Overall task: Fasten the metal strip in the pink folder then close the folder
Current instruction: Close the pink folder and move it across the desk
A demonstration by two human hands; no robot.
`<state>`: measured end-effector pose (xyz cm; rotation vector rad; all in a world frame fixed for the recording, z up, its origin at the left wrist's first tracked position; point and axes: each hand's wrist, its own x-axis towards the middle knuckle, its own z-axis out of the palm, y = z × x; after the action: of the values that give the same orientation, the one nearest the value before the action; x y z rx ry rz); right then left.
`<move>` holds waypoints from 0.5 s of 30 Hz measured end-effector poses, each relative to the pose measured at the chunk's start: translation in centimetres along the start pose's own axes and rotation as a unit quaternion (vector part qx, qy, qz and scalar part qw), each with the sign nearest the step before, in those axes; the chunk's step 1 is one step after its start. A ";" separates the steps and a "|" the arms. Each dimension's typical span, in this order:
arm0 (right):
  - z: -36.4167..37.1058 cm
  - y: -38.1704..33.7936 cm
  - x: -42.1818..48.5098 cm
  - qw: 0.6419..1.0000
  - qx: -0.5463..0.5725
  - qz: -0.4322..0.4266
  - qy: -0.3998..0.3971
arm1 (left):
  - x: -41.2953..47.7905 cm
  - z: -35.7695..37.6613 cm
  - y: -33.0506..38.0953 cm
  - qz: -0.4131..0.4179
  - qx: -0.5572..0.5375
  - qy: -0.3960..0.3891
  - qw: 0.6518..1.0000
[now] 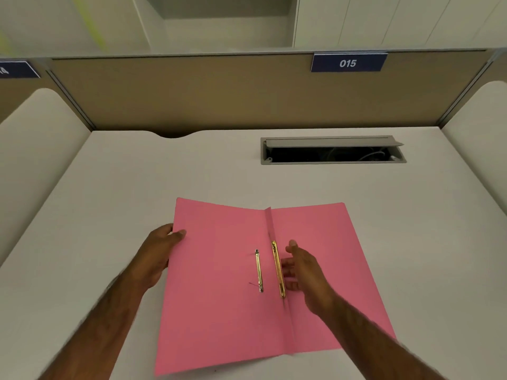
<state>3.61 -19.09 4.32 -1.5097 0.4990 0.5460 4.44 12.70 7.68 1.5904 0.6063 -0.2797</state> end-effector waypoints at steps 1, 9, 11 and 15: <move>-0.1 -0.3 0.3 1.000 0.007 0.016 -0.003 | -0.2 0.5 0.9 0.013 -0.004 -0.002 1.000; 0.5 -2.6 2.3 0.994 0.089 0.039 -0.047 | -2.6 4.7 6.8 0.038 -0.094 -0.027 0.995; 0.5 -3.3 2.2 0.996 0.065 0.022 -0.048 | -3.3 5.6 6.5 0.038 -0.143 -0.055 0.987; -1.1 -5.0 0.8 0.997 -0.006 -0.052 -0.049 | -4.4 7.6 4.5 0.025 -0.259 -0.121 0.958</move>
<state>7.38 -20.06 7.76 -1.5041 0.3403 0.5395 4.55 4.34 12.79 1.0432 0.4051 -0.2483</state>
